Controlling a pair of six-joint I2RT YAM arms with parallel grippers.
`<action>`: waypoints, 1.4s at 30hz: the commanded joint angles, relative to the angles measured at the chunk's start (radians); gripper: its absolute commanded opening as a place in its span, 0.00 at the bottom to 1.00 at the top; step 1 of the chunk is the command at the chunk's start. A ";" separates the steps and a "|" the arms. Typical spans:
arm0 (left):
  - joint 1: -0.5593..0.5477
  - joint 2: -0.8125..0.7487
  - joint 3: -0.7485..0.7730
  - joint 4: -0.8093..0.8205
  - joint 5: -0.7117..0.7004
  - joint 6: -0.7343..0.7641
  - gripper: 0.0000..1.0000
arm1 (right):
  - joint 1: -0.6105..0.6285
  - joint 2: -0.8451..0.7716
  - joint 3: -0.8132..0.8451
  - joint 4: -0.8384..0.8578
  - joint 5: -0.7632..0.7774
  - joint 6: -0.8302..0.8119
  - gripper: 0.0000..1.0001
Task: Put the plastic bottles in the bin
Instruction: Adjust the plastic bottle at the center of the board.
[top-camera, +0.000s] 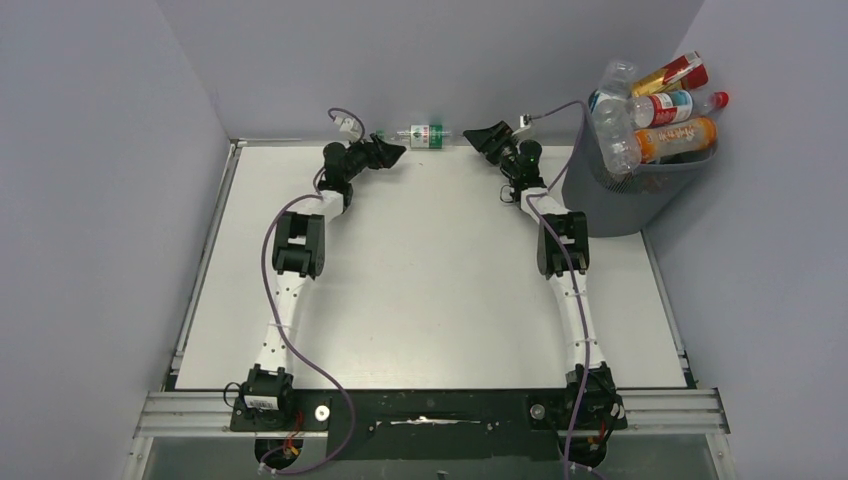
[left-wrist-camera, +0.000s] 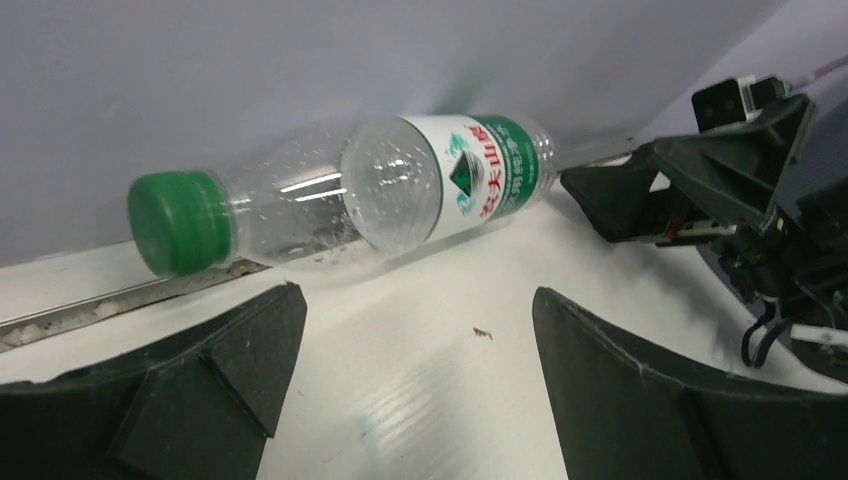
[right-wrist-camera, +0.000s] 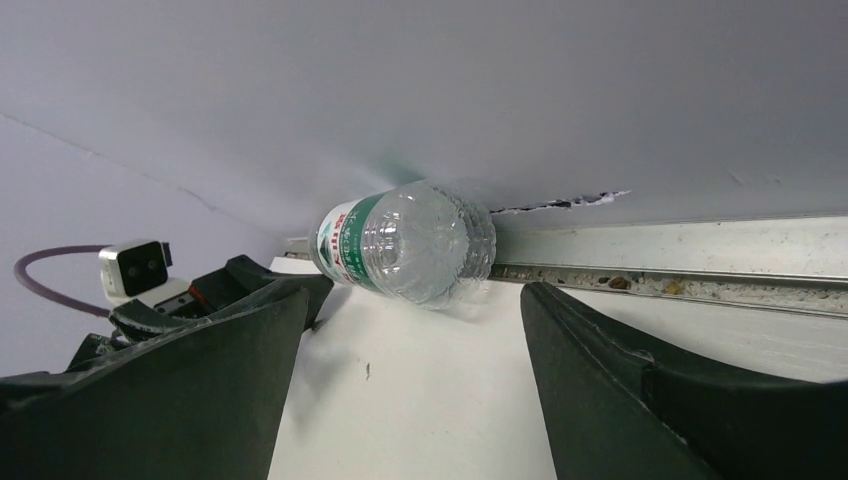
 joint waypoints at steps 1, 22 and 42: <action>-0.018 -0.059 -0.055 0.090 0.032 -0.011 0.85 | -0.017 0.023 0.059 0.100 0.052 0.009 0.80; 0.065 -0.252 -0.413 0.269 -0.113 0.018 0.83 | 0.006 0.047 0.071 0.154 0.088 0.030 0.81; 0.034 0.102 0.179 0.199 -0.061 -0.065 0.90 | 0.017 -0.011 -0.040 0.184 0.069 0.018 0.80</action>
